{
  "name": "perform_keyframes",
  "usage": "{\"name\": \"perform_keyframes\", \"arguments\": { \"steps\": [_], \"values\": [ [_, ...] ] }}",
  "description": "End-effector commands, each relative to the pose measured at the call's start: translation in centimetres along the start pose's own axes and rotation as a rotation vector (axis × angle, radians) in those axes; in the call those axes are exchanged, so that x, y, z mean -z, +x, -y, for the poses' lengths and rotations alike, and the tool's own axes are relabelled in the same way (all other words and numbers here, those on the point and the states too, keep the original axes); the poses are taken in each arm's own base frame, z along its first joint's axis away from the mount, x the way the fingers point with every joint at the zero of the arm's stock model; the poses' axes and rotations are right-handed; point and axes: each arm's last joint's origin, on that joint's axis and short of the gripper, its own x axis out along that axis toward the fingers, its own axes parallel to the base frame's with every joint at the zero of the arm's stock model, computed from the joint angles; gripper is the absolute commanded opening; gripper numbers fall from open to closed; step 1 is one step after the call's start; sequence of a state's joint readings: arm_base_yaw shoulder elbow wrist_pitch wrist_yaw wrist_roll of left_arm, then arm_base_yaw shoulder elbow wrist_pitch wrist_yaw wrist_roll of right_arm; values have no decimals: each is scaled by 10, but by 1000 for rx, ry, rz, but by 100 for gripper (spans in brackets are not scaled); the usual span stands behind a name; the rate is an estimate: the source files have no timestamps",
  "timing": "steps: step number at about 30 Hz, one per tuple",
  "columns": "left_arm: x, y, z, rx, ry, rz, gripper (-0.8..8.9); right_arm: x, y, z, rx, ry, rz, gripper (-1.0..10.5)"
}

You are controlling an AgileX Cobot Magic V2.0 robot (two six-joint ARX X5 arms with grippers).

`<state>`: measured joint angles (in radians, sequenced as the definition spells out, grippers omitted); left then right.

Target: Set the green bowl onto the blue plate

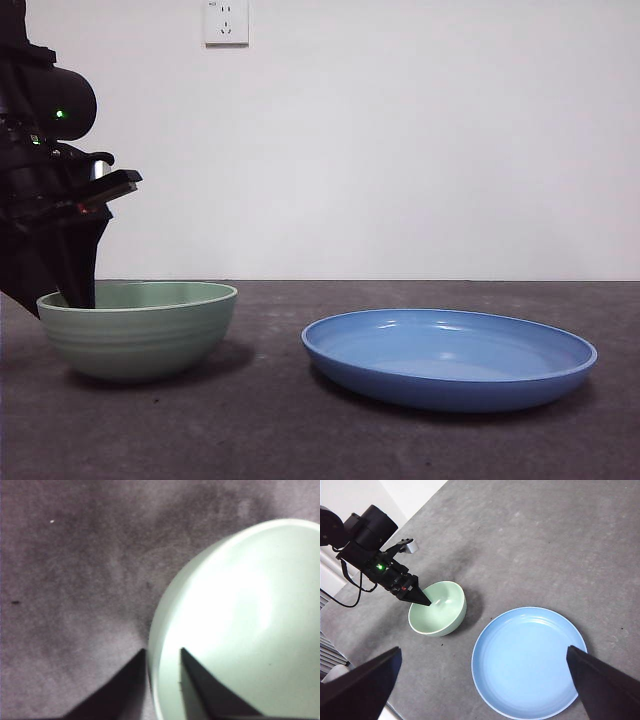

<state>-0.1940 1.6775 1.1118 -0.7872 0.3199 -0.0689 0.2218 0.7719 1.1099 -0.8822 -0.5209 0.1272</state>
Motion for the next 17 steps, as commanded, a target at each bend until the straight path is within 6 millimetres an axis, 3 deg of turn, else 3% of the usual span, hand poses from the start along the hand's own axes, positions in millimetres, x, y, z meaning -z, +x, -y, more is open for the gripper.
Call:
{"name": "perform_keyframes", "arguments": {
  "steps": [1,10,17],
  "values": [
    [-6,1,1,2,9,8,49,-4,-2,-2,-7,-16,19,634],
    [-13,-8,6,4,7,24,9,-5,-2,-3,-8,-17,22,634],
    [-31,-44,43,23,45,40,9,-5,-2,-3,-8,-17,22,634]
  ]
}}
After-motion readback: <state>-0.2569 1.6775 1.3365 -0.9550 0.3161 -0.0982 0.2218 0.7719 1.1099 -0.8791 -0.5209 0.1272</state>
